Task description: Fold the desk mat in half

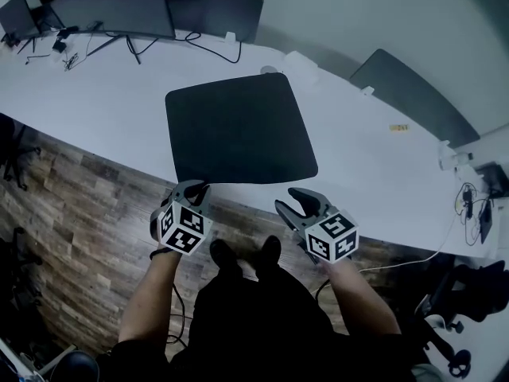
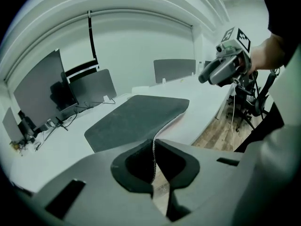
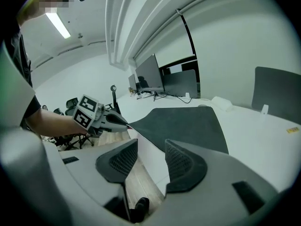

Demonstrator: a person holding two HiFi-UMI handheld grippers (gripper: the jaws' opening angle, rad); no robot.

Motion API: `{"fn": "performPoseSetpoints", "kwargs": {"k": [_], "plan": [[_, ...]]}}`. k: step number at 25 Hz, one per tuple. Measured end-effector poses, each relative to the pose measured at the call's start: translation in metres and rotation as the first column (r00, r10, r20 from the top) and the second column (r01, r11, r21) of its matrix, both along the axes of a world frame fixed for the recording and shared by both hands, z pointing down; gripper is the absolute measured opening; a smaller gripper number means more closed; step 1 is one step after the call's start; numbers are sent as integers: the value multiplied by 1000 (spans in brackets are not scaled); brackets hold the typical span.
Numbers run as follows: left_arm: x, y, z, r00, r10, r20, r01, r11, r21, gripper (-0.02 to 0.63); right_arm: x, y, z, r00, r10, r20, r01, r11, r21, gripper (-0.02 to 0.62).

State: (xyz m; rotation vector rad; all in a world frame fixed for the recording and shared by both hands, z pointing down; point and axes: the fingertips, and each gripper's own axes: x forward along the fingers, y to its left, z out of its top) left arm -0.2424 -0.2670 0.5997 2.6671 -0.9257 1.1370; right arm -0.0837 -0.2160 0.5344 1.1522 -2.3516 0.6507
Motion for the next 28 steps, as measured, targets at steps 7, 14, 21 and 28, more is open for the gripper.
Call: {"fn": "performPoseSetpoints", "kwargs": {"k": [7,14,21,28], "plan": [[32,3,-53,991,-27,-130,28,1000,8,26,15,-23,11,995,-79,-54,80,996,24,221],[43,6,-71,983,-50,-174,51,999,1,25,31,-50,60,954,-206,-217,220,974,45,272],[32,7,-71,981,-117,-155,116,993,-16,25,57,-65,93,920,-231,-317,245,970,3,275],[30,12,-75,982,-130,-140,130,991,-11,25,96,-70,116,898,-165,-408,166,986,-34,143]]}}
